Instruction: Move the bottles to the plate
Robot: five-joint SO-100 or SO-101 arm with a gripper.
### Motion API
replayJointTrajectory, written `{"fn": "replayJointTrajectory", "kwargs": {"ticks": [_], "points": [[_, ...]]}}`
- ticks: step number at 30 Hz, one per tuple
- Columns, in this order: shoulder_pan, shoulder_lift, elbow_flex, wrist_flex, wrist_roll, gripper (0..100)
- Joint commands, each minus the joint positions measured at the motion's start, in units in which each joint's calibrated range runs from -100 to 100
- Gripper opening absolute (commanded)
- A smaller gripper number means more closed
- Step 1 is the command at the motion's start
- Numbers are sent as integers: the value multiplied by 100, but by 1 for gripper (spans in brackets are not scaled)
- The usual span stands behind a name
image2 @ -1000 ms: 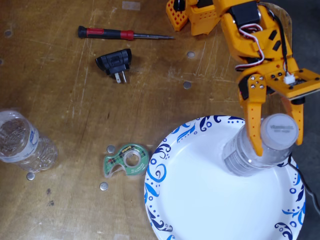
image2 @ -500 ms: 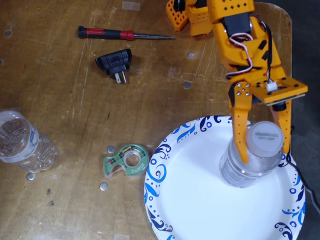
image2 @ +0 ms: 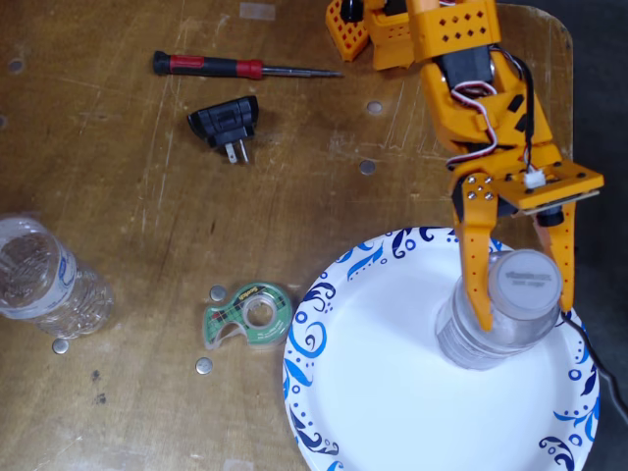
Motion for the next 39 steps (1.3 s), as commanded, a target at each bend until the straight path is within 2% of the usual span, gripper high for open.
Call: {"fn": "replayJointTrajectory", "kwargs": {"ticks": [1, 5, 9, 16, 30, 35, 39], "points": [[91, -23, -10, -100, 11, 21], [101, -49, -10, -100, 11, 22], [4, -301, 8, 83, -31, 30], [-136, -1018, 197, 631, -177, 37], [-82, -2957, 855, 1763, -203, 37], [597, -4070, 1080, 2555, -161, 36], [1708, -4762, 1143, 3068, -151, 36]]}}
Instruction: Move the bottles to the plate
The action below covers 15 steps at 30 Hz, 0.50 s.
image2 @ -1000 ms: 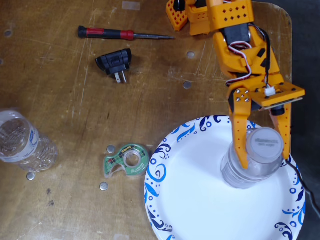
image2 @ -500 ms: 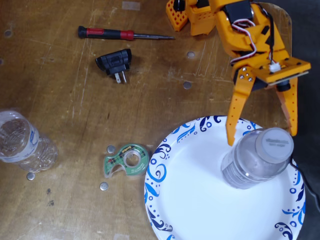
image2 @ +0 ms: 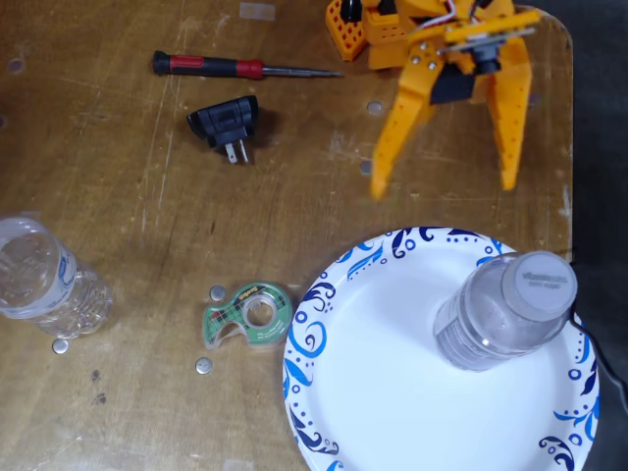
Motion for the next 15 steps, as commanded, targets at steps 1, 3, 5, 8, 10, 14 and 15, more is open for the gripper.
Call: {"fn": "replayJointTrajectory", "kwargs": {"ticks": [1, 3, 5, 8, 10, 14, 15], "points": [[947, -568, -89, 381, 21, 36], [1605, -568, -134, 381, 78, 36], [2327, -500, -134, 303, 251, 36], [3287, -256, -233, 94, 564, 36], [3901, 48, -386, -80, 595, 37], [4710, 916, -954, -576, 605, 37], [4818, 1144, -1161, -690, 605, 37]]}}
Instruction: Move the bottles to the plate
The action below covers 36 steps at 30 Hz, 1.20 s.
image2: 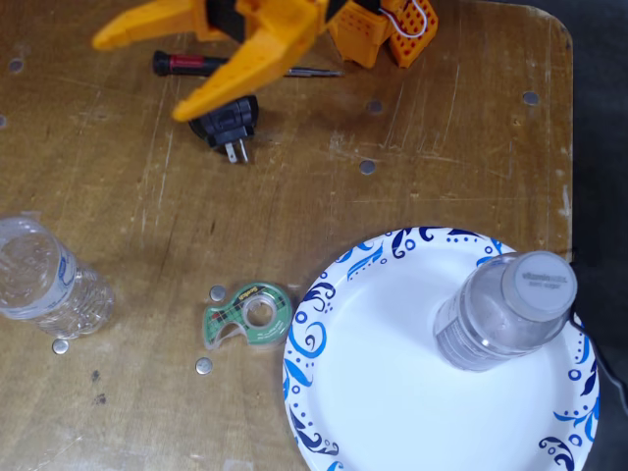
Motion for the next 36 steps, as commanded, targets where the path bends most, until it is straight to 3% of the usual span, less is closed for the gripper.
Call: {"fn": "replayJointTrajectory", "kwargs": {"ticks": [1, 10, 23, 36], "points": [[389, 726, -855, -427, 17, 38], [421, 3171, -3162, -636, 11, 54], [-43, 6080, -5982, -636, 22, 54], [216, 7260, -7153, -628, 32, 53]]}}
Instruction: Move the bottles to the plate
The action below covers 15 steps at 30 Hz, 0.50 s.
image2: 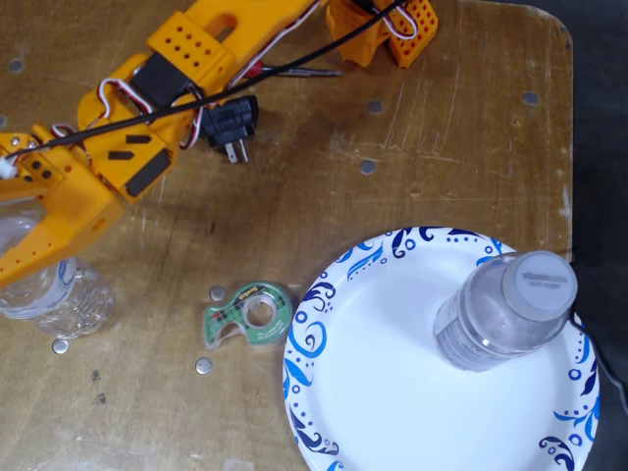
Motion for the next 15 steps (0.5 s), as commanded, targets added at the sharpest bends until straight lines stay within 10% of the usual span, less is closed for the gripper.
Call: {"fn": "replayJointTrajectory", "kwargs": {"ticks": [1, 15], "points": [[-14, -13, -363, -83, -15, 53], [-46, -5, -273, -74, -244, 40]]}}
